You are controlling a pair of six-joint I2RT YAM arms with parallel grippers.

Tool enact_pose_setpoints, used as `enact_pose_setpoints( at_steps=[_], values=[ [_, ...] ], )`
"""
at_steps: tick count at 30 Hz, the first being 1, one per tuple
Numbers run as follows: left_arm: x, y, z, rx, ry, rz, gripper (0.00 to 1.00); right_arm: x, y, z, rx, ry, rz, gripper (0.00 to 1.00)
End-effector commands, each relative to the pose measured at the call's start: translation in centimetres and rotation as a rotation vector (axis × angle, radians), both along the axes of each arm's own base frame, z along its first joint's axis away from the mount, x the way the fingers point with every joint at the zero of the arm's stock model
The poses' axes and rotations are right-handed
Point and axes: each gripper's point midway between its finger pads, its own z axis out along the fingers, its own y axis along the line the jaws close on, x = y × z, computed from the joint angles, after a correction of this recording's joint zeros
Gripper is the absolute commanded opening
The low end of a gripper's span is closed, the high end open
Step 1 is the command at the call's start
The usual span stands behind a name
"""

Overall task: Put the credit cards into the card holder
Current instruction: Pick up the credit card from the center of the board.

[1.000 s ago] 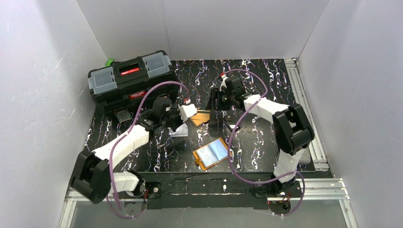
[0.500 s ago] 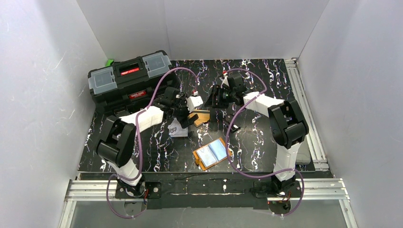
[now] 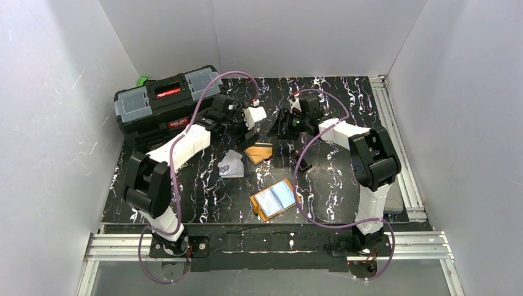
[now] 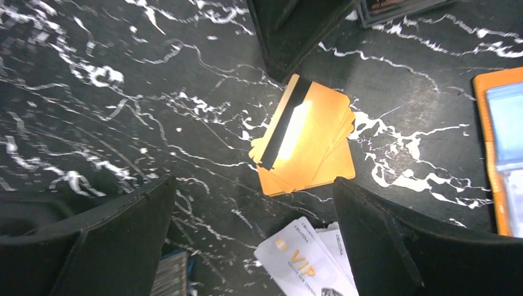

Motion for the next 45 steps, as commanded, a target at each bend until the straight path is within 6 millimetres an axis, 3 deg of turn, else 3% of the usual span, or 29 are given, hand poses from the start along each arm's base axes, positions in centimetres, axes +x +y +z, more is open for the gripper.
enact_pose_setpoints(
  at_steps=[1,5,7,15,21,24,28,34,45],
  values=[
    [-2.2,1.0,6.9,0.0,-0.054,-0.031,0.98,0.6,-0.5,1.2,0.012,-0.026,-0.016,0.68],
    [-4.3,2.2,9.3,0.026,-0.006,-0.025,0.98,0.4,-0.7,2.0,0.016,-0.026,-0.027,0.76],
    [-4.9,2.5,10.7,-0.008,0.007,-0.004,0.98,0.2,-1.0,2.4,0.04,-0.012,-0.04,0.97],
    [-7.0,3.3,13.4,-0.062,0.032,0.034,0.98,-0.4,-2.4,3.4,0.056,0.018,-0.081,0.98],
    [-8.0,6.9,12.3,0.116,0.127,0.169,0.98,-0.3,-2.9,4.9,0.021,0.02,-0.092,0.98],
    [-8.7,7.8,12.1,0.138,0.127,0.194,0.98,-0.4,-3.0,5.1,0.029,0.026,-0.111,0.98],
    [-9.4,8.9,11.8,0.156,0.106,0.225,0.98,-0.8,-3.3,5.1,0.042,0.047,-0.149,0.98],
    [-10.3,11.4,9.8,0.274,0.131,0.271,0.98,-1.4,-3.5,4.7,0.025,0.071,-0.142,0.98],
    [-8.8,10.3,8.3,0.253,0.155,0.295,0.98,-1.9,-3.9,4.1,-0.007,0.075,-0.128,0.98]
  ],
)
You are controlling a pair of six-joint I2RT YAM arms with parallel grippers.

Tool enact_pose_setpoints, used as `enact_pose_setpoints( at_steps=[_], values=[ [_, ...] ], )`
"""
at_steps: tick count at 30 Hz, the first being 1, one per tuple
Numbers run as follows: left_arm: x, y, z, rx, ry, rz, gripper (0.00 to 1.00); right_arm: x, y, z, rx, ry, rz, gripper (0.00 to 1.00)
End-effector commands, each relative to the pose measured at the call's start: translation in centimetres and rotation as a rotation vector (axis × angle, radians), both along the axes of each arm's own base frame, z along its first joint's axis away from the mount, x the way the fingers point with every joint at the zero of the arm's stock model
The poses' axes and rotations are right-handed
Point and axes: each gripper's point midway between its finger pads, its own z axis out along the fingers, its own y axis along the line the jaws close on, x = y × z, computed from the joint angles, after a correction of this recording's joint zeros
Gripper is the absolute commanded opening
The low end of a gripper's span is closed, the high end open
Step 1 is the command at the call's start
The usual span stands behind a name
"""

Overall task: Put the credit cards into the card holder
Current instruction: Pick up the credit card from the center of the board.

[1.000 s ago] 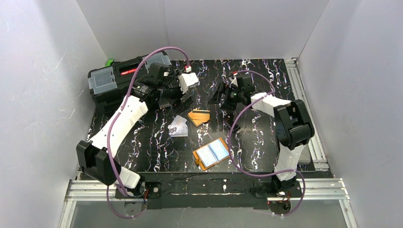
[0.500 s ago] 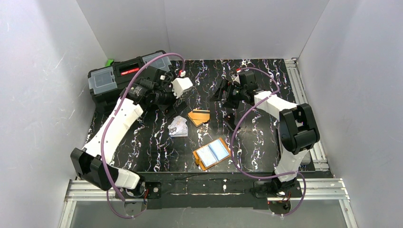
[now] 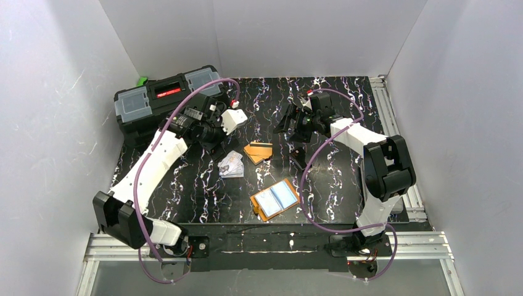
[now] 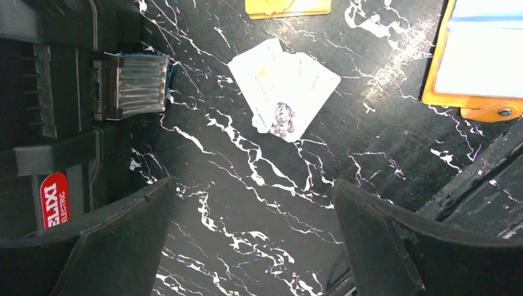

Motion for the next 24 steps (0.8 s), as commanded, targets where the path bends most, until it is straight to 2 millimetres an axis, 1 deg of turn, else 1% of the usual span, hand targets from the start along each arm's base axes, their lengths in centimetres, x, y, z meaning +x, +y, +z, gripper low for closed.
enact_pose_setpoints(
  at_steps=[1,5,7,10,19,24],
  values=[
    [0.9,-0.4,0.0,-0.023,-0.004,0.028,0.98,-0.4,-0.4,1.0,-0.013,-0.033,0.009,0.98],
    [1.9,-1.0,-0.8,-0.028,0.004,0.037,0.98,-0.9,-0.7,0.6,-0.029,-0.021,0.016,0.98],
    [2.4,-1.3,-1.5,-0.024,0.027,0.045,0.98,-0.9,-0.7,0.7,-0.028,-0.024,0.017,0.98],
    [2.9,-1.6,-2.1,-0.027,0.04,0.05,0.98,-0.8,-0.6,0.7,-0.021,-0.022,0.016,0.98],
    [3.8,-2.0,-4.5,-0.017,0.051,0.05,0.98,-1.0,-0.6,1.2,-0.022,-0.027,0.023,0.98],
    [4.5,-2.9,-5.9,-0.041,0.068,0.041,0.98,-1.4,0.0,1.3,0.026,-0.025,0.046,0.99]
  ],
)
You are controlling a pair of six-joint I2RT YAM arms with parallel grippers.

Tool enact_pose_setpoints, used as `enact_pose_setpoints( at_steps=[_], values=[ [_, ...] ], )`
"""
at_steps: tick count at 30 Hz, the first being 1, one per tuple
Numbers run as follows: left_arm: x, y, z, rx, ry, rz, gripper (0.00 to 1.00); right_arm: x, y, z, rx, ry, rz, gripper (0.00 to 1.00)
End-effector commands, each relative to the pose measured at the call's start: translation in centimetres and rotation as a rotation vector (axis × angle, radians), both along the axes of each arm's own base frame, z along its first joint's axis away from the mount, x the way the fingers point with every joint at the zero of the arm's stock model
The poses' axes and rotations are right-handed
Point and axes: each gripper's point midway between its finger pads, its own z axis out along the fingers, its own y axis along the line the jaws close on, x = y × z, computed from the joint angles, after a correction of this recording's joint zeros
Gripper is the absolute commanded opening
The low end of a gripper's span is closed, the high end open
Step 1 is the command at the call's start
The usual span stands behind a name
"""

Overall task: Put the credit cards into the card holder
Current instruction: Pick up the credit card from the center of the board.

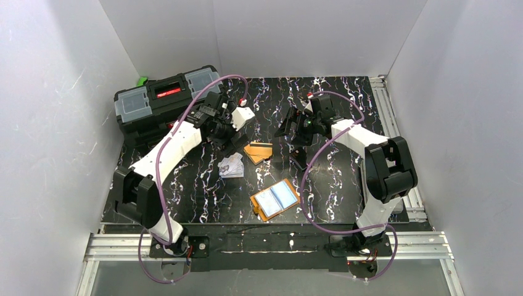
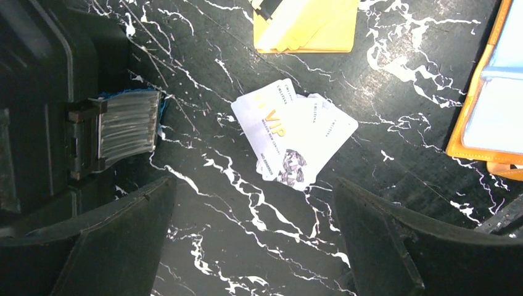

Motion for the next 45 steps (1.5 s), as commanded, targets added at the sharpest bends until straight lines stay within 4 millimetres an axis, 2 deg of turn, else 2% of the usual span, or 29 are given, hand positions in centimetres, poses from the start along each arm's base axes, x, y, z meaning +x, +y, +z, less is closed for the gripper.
enact_pose_setpoints(
  at_steps=[1,7,13,23,32,45],
  values=[
    [0.5,-0.9,-1.7,-0.033,0.036,-0.006,0.98,-0.3,0.7,1.9,0.066,-0.05,0.038,0.98],
    [2.2,-2.7,-3.5,-0.06,0.033,-0.032,0.98,0.0,1.1,1.2,0.081,-0.031,0.049,0.95],
    [4.4,-4.4,-4.7,-0.068,0.019,-0.039,0.98,1.3,1.6,0.9,0.104,-0.014,0.049,0.89],
    [6.2,-6.7,-7.1,-0.072,-0.007,-0.092,0.98,2.7,2.7,-1.1,0.141,0.028,0.054,0.87],
    [7.0,-8.0,-8.3,-0.072,-0.016,-0.104,0.98,3.1,3.2,-2.6,0.157,0.065,0.051,0.84],
    [8.1,-8.5,-9.5,-0.057,-0.032,-0.101,0.98,4.2,4.3,-3.4,0.191,0.066,0.072,0.79]
  ],
)
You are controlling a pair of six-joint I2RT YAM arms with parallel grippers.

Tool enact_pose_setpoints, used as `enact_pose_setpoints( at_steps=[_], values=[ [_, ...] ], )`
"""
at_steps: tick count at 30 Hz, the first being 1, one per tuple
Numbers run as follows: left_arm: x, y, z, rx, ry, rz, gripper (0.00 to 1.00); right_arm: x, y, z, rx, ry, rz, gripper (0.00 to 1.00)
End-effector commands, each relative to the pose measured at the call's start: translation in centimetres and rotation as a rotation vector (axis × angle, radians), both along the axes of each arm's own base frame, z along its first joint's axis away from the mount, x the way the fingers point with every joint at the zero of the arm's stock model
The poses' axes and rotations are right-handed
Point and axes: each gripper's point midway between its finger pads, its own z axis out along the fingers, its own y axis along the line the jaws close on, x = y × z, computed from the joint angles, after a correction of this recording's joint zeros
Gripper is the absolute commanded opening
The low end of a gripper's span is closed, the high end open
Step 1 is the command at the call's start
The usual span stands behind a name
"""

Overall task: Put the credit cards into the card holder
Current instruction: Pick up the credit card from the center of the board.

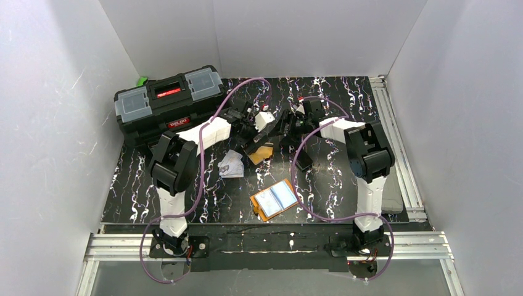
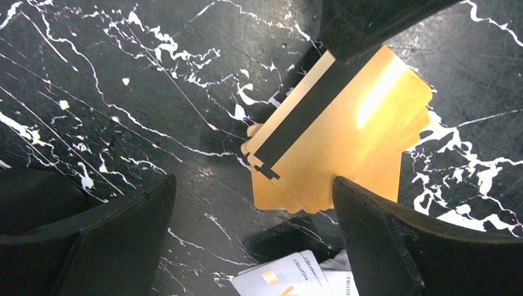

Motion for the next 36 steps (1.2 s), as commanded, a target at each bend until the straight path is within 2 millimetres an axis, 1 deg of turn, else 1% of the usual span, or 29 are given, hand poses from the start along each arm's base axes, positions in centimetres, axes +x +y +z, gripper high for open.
enact_pose_setpoints(
  at_steps=[1,3,8,10,14,17,24,32,36],
  values=[
    [1.2,-0.8,1.4,-0.017,-0.047,-0.01,0.98,1.3,1.0,1.1,0.048,-0.039,0.017,0.79],
    [1.4,-1.0,1.4,-0.015,-0.052,-0.013,0.98,1.3,1.2,0.9,0.052,-0.035,0.021,0.78],
    [0.9,-1.0,2.5,-0.031,-0.05,-0.02,0.98,1.1,1.8,0.1,0.049,-0.02,0.033,0.77],
    [0.8,-0.9,2.6,-0.028,-0.051,-0.018,0.98,1.2,1.9,0.0,0.05,-0.018,0.034,0.77],
    [0.9,-0.6,2.2,-0.013,-0.059,-0.013,0.98,1.0,2.3,-0.2,0.056,-0.01,0.039,0.76],
    [1.4,-0.4,1.7,0.0,-0.073,0.003,0.98,0.8,2.4,-0.4,0.056,-0.007,0.042,0.75],
    [2.2,-0.8,1.9,-0.01,-0.09,0.011,0.98,0.4,2.7,-0.8,0.06,0.007,0.05,0.71],
    [1.5,-1.4,1.2,-0.006,-0.07,-0.01,0.98,-0.2,2.5,-0.9,0.063,0.011,0.05,0.69],
    [1.1,-2.0,0.8,-0.006,-0.068,-0.023,0.98,-0.6,2.3,-0.9,0.064,0.01,0.049,0.68]
  ],
)
